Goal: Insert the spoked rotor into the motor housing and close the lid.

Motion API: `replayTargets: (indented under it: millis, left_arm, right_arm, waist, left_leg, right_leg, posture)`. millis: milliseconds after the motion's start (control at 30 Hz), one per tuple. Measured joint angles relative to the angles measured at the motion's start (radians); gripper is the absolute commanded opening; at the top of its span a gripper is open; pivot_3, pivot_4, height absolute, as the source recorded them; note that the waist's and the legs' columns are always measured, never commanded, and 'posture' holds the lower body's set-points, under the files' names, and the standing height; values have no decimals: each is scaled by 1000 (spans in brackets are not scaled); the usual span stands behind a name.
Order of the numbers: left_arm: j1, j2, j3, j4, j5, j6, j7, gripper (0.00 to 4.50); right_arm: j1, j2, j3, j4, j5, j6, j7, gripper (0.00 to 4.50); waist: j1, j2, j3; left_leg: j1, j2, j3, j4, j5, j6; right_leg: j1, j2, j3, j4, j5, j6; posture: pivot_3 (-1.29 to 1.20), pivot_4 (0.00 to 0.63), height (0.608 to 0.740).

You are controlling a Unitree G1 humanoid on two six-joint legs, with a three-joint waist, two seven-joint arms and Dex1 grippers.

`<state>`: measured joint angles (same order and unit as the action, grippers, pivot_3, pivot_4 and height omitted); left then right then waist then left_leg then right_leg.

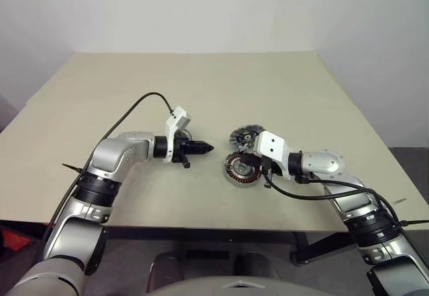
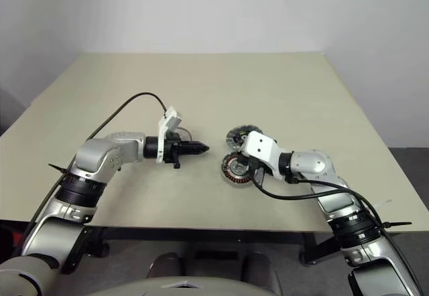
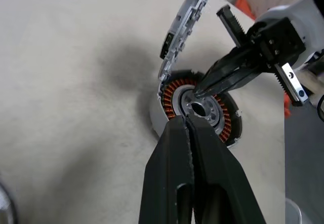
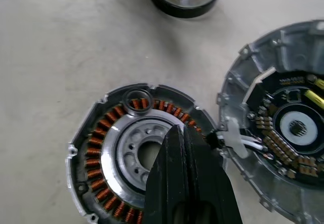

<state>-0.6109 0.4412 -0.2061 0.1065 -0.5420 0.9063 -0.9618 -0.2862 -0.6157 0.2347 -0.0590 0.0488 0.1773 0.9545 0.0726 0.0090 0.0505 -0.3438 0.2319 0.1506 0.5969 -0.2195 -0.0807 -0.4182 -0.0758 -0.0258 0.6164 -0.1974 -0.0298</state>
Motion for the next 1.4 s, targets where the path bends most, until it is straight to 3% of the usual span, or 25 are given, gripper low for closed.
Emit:
replayTargets:
  millis: [400,800,1400]
  left_arm:
    - [-128,9,-112,114,57,36,-136,56]
    - [-134,-88,-116,197,103,10,-143,56]
    - [-134,-95,-158,196,143,18,-160,56]
  right_arm:
    - [19,-49,-73,29,-28,3,-68,0]
    - [-3,-60,-75,61,-66,5,-115,0]
    - [-11,-50,-75,72,-93,9,-154,0]
  waist:
    - [5,0,0]
    - [7,0,0]
    - [7,0,0]
  left_leg:
    - [0,-1,0,0,1,-1]
    - [0,-1,0,0,0,0]
    - [0,-2,0,0,0,0]
  right_leg:
    - [0,-1,0,0,0,0]
    - [0,-1,0,0,0,0]
    - [0,-1,0,0,0,0]
  posture:
    - [0,0,740]
    - [0,0,740]
    - [0,0,740]
